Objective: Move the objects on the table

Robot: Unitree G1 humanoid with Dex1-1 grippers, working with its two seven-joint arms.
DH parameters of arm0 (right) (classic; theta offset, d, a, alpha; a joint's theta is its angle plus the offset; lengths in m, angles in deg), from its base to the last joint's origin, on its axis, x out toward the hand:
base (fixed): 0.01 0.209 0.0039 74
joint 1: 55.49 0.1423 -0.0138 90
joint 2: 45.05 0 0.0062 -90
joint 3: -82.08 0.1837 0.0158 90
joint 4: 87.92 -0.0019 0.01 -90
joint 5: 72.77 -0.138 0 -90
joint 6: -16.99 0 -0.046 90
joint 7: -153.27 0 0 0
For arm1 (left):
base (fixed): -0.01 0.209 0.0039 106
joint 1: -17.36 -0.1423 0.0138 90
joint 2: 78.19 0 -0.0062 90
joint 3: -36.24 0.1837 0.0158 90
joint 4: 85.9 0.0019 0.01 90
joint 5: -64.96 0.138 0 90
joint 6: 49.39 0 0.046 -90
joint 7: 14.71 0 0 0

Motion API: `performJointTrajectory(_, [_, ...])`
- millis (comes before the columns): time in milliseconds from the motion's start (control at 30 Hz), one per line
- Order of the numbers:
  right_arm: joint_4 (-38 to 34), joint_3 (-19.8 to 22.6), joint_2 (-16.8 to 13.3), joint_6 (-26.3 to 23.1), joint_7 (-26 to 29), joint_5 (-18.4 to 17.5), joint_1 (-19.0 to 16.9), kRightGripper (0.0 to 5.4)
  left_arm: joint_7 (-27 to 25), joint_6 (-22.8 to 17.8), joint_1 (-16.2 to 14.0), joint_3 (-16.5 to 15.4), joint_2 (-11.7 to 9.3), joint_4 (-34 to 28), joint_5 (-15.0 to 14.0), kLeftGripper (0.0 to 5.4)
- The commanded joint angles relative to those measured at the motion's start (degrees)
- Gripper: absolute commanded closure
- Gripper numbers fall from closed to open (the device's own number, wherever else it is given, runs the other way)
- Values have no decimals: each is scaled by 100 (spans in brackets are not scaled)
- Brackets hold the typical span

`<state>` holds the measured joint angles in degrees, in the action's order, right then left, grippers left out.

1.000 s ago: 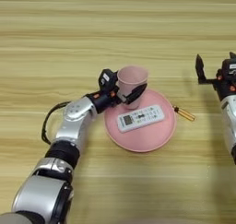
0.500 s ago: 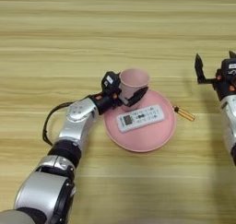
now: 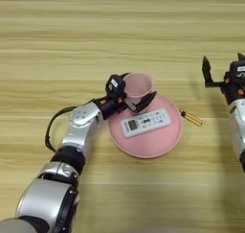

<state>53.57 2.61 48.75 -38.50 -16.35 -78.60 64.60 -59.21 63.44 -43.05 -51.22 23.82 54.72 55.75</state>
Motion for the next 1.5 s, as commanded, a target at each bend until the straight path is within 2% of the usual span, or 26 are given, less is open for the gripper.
performJointTrajectory(33, [36,-25,1,61,-23,50,88,0,-59,25,45,-51,18,-47,-26,2])
performJointTrajectory(233, [40,-24,-5,62,-21,52,86,0,-189,25,-12,-107,43,-183,-117,2])
performJointTrajectory(633, [64,-40,-8,68,-29,76,94,0,-728,-98,-222,-256,138,-821,-628,2])
performJointTrajectory(833, [76,-46,-10,72,-32,92,96,0,-789,-161,-278,-316,163,-1065,-838,2])
performJointTrajectory(967, [80,-53,-9,81,-33,98,99,0,-642,-163,-178,-499,167,-1091,-977,2])
performJointTrajectory(1100, [89,-60,-10,104,-21,117,103,0,-321,-127,39,-838,165,-998,-1144,2])
performJointTrajectory(1233, [108,-72,-10,133,-16,136,107,0,65,123,276,-1147,120,-755,-1174,2])
performJointTrajectory(1367, [115,-85,-7,139,-27,146,113,0,207,158,425,-1323,83,-596,-1205,2])
performJointTrajectory(1500, [94,-45,38,70,19,38,117,0,110,-180,583,-1540,-64,-597,-1436,2])
